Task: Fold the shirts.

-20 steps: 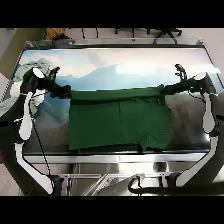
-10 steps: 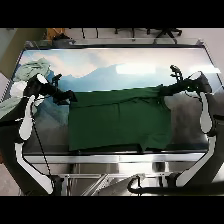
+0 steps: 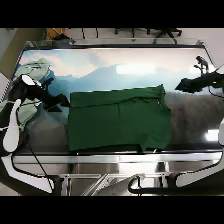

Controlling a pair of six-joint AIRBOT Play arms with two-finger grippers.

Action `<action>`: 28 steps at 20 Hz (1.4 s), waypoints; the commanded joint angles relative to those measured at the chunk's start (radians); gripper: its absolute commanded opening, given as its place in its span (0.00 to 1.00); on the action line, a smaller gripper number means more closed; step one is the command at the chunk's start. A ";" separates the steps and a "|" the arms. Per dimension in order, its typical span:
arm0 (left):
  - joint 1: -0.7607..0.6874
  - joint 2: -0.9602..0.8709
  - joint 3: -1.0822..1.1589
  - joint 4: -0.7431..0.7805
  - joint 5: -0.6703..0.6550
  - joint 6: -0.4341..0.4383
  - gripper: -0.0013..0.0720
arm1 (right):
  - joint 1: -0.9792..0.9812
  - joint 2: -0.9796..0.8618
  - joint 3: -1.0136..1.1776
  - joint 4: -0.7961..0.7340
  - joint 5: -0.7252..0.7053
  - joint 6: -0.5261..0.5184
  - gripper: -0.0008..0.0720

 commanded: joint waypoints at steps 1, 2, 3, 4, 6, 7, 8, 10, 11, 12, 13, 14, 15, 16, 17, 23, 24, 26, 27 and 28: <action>0.040 0.181 -0.342 0.001 0.049 0.023 0.97 | -0.104 0.122 -0.199 -0.006 0.042 0.042 0.54; 0.049 0.225 -0.451 0.001 0.085 0.026 0.97 | -0.130 0.153 -0.265 -0.003 0.027 0.048 0.54; 0.050 0.262 -0.540 0.001 0.122 0.026 0.97 | -0.155 0.182 -0.325 0.008 0.018 0.048 0.54; 0.049 0.295 -0.622 -0.001 0.163 0.026 0.97 | -0.175 0.205 -0.369 0.014 0.019 0.051 0.54; 0.039 0.344 -0.737 -0.008 0.222 0.027 0.97 | -0.199 0.248 -0.439 0.013 0.018 0.051 0.54; 0.029 0.362 -0.774 -0.008 0.248 0.029 0.97 | -0.204 0.264 -0.465 0.013 0.009 0.051 0.54; 0.018 0.375 -0.801 -0.017 0.267 0.031 0.97 | -0.204 0.275 -0.486 0.013 -0.001 0.060 0.54; 0.002 0.389 -0.842 -0.109 0.299 0.056 0.97 | -0.204 0.291 -0.531 0.013 -0.003 0.097 0.54; 0.002 0.388 -0.845 -0.172 0.301 0.089 0.97 | -0.204 0.297 -0.556 0.013 0.002 0.123 0.54; 0.002 0.389 -0.843 -0.239 0.300 0.122 0.89 | -0.205 0.302 -0.581 0.012 0.010 0.138 0.54; 0.002 0.389 -0.833 -0.274 0.288 0.148 0.63 | -0.208 0.309 -0.606 0.012 0.019 0.150 0.54; 0.002 0.389 -0.815 -0.286 0.271 0.168 0.36 | -0.208 0.317 -0.632 0.013 0.027 0.156 0.55; 0.002 0.389 -0.794 -0.284 0.253 0.176 0.16 | -0.208 0.325 -0.656 0.012 0.031 0.156 0.55; 0.005 0.389 -0.774 -0.284 0.245 0.177 0.05 | -0.209 0.333 -0.679 0.011 0.036 0.156 0.55; 0.013 0.389 -0.750 -0.284 0.243 0.177 0.05 | -0.208 0.342 -0.703 0.012 0.038 0.156 0.55; 0.097 0.388 -0.644 -0.284 0.241 0.177 0.05 | -0.208 0.412 -0.899 0.013 0.028 0.159 0.55; 0.103 0.388 -0.636 -0.284 0.242 0.181 0.05 | -0.208 0.419 -0.942 0.016 0.018 0.159 0.55; 0.105 0.388 -0.629 -0.285 0.243 0.184 0.05 | -0.208 0.421 -1.027 0.058 -0.002 0.147 0.55; 0.105 0.388 -0.629 -0.286 0.243 0.185 0.05 | -0.208 0.421 -1.067 0.095 -0.019 0.125 0.55; 0.105 0.388 -0.629 -0.285 0.243 0.185 0.05 | -0.208 0.421 -1.110 0.141 -0.038 0.101 0.55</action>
